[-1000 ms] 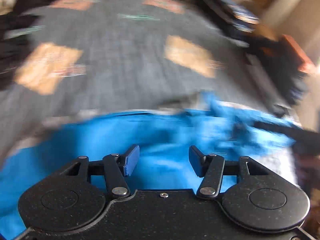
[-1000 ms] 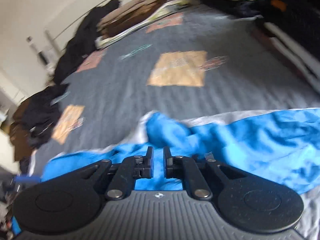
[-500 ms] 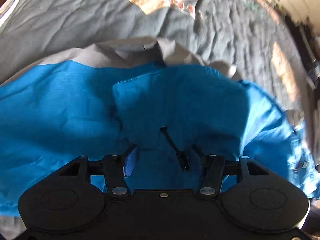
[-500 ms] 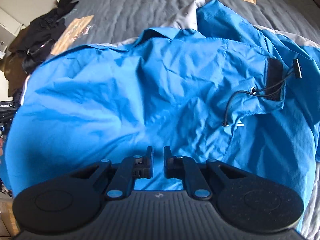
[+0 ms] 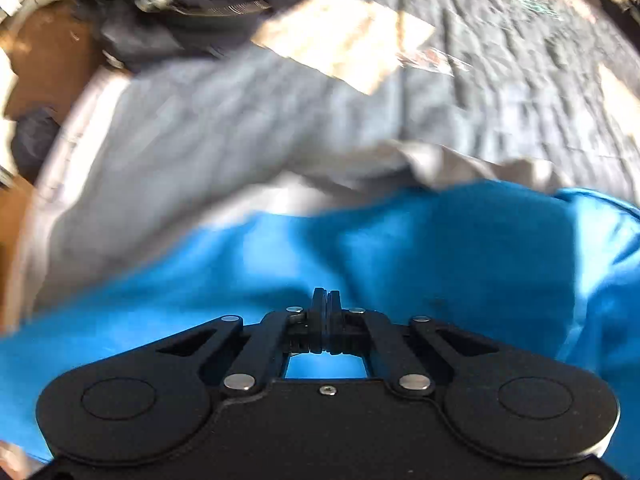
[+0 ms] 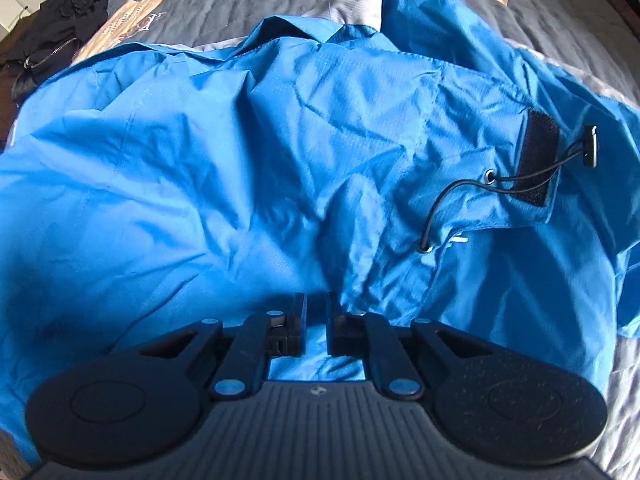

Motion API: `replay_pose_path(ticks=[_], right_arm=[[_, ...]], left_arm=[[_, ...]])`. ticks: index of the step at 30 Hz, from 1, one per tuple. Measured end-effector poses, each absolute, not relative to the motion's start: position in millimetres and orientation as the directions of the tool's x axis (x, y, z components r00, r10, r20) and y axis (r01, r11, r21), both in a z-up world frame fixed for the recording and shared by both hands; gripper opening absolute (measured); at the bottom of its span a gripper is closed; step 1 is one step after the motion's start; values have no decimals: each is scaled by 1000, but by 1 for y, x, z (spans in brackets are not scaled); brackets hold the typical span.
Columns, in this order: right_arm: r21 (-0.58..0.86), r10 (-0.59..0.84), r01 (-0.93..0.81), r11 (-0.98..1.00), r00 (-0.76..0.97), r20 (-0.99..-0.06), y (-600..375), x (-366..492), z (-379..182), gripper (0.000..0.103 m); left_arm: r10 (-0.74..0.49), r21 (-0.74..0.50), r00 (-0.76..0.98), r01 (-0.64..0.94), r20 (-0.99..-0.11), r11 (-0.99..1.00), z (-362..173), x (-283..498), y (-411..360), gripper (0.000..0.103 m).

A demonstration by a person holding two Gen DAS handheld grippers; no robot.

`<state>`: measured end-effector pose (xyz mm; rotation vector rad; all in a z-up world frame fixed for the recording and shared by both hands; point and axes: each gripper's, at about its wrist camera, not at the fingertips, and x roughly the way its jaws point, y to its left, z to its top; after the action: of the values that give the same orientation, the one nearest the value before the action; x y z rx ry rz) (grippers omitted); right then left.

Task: Fold clothes

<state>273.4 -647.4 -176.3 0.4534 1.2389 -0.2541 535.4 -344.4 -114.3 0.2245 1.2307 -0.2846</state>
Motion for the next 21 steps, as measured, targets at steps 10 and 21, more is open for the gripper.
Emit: replay_pose_path(ticks=[10, 21], right_arm=[[307, 145, 427, 850, 370, -917, -659, 251, -147, 10], [387, 251, 432, 815, 339, -907, -619, 252, -165, 30]], left_arm=[[-479, -435, 11, 399, -878, 807, -112, 457, -357, 78], [-496, -492, -66, 287, -866, 822, -163, 440, -383, 40]])
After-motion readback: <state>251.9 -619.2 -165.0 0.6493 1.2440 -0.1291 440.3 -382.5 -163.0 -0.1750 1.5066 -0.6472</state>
